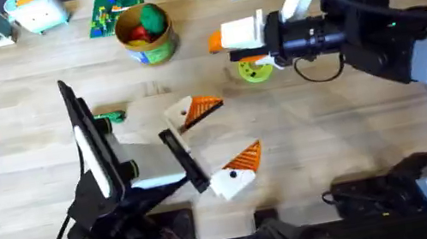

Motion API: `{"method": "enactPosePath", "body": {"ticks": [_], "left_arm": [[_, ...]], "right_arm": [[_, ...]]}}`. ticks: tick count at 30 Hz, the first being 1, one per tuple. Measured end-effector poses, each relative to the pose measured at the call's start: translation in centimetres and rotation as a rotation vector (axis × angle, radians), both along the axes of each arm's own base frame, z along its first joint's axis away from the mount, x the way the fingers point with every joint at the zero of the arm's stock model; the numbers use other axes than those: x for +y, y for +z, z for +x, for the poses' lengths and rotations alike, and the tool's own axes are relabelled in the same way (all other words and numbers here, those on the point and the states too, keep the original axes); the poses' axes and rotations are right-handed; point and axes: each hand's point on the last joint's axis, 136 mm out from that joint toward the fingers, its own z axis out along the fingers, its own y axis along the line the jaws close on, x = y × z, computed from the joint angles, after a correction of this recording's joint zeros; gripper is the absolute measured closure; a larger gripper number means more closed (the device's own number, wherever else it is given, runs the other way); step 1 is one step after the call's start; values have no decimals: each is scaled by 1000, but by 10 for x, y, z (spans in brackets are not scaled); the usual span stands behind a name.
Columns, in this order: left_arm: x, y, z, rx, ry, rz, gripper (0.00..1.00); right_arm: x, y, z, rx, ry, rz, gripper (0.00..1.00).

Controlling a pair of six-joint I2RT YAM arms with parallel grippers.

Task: Pick up the gripper from the table and insert it into the empty holder that is missing its gripper. Then pick up a screw, insert it into the mounting hole, and use the screwdriver to tighten it. Finally, clean up the table by picking up the vegetable and placing it into the bucket.

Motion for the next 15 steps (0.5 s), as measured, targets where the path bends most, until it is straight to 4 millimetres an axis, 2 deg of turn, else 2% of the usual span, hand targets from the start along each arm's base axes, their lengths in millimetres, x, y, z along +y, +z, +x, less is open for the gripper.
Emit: {"method": "enactPosePath", "body": {"ticks": [3,8,10,15], "left_arm": [[0,0,0,0,0,0,8],[0,0,0,0,0,0,8],[0,0,0,0,0,0,8],[0,0,0,0,0,0,8]], "right_arm": [[-18,-12,6,-95,5,-107,74],[-53,-53,-10,-125,55,-439,66],[-60,-55,-8,-188,84,-539,63],[-56,-53,-4,-338,156,-662,61]]}}
